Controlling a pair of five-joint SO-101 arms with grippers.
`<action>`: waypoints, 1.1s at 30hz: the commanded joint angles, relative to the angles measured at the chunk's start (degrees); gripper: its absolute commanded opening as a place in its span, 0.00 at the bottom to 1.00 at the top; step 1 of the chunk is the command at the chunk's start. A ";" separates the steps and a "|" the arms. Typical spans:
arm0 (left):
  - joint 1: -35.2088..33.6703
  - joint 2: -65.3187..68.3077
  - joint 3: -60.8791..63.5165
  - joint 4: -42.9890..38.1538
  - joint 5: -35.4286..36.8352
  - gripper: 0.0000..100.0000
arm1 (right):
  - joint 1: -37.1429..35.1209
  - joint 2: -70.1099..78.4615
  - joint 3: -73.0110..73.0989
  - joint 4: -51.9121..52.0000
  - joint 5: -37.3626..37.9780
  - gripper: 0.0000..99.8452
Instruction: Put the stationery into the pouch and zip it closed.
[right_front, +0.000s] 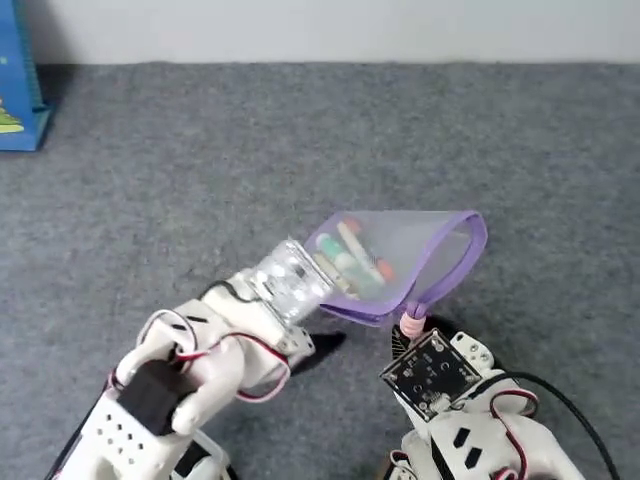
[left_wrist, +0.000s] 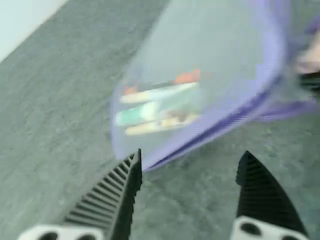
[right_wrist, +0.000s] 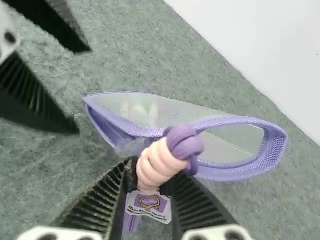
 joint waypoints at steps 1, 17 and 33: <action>2.64 -1.14 -0.48 -3.78 3.78 0.30 | 0.40 0.57 -3.52 0.04 0.18 0.01; 3.69 -0.70 10.15 -20.75 6.33 0.30 | -4.97 0.57 -3.52 -0.31 -5.01 0.01; 7.12 -0.88 20.53 -40.62 6.33 0.21 | -5.23 0.57 -3.52 0.31 -5.01 0.01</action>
